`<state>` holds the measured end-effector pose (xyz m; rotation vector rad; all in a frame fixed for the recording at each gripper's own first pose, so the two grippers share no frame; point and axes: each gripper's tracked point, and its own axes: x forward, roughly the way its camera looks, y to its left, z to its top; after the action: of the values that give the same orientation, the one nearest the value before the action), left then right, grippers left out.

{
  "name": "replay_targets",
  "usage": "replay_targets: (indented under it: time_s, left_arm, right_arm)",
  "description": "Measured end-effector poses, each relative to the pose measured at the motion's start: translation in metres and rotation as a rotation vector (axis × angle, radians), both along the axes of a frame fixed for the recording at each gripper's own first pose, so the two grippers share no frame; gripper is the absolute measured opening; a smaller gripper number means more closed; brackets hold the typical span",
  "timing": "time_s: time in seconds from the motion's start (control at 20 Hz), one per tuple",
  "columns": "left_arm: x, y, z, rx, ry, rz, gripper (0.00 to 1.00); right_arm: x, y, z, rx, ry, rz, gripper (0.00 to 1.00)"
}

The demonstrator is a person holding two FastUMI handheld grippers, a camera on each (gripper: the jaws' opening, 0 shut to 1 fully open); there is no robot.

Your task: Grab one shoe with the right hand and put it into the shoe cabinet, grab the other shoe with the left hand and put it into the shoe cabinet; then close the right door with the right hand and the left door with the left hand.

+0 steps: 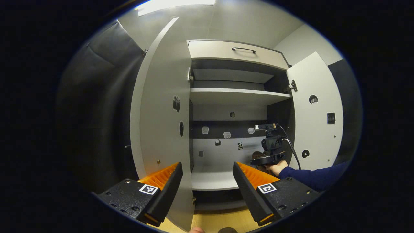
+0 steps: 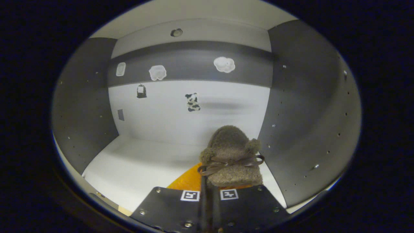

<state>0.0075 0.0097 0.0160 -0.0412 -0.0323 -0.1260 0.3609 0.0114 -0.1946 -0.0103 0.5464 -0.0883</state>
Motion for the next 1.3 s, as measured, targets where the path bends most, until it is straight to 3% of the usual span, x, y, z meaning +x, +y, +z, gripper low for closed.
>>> replay_targets:
  time_s: [0.1,0.2,0.25,0.3,0.4,0.7,1.0,1.3]
  left_arm:
    - [0.000,0.000,0.000,0.001,-0.001,0.004,0.96]
    - [0.000,0.000,-0.001,0.003,0.000,0.008,0.96]
    - [0.000,0.000,-0.001,0.005,0.002,0.010,0.96]
    - [0.000,0.001,-0.001,0.007,0.000,0.010,0.96]
    - [0.000,0.000,-0.001,0.011,-0.002,0.007,0.96]
    - [-0.001,-0.002,-0.002,0.014,-0.008,-0.013,0.96]
    - [-0.007,-0.022,-0.015,-0.010,0.015,-0.107,0.97]
    - [-0.017,-0.060,-0.069,0.010,0.110,-0.243,0.98]
  right_arm:
    - [0.001,0.000,-0.010,-0.001,0.026,0.006,0.12]
    - [-0.001,0.005,-0.014,0.007,0.044,0.023,0.28]
    - [-0.003,0.009,-0.014,0.018,0.049,0.031,0.30]
    - [-0.004,0.012,-0.015,0.020,0.053,0.036,0.41]
    - [-0.011,0.013,-0.013,0.003,0.058,0.039,0.47]
    - [-0.049,0.016,0.024,-0.055,-0.016,0.056,0.47]
    - [-0.119,0.036,0.128,-0.023,-0.211,0.084,0.47]
    - [-0.211,0.043,0.225,0.002,-0.368,0.094,0.44]
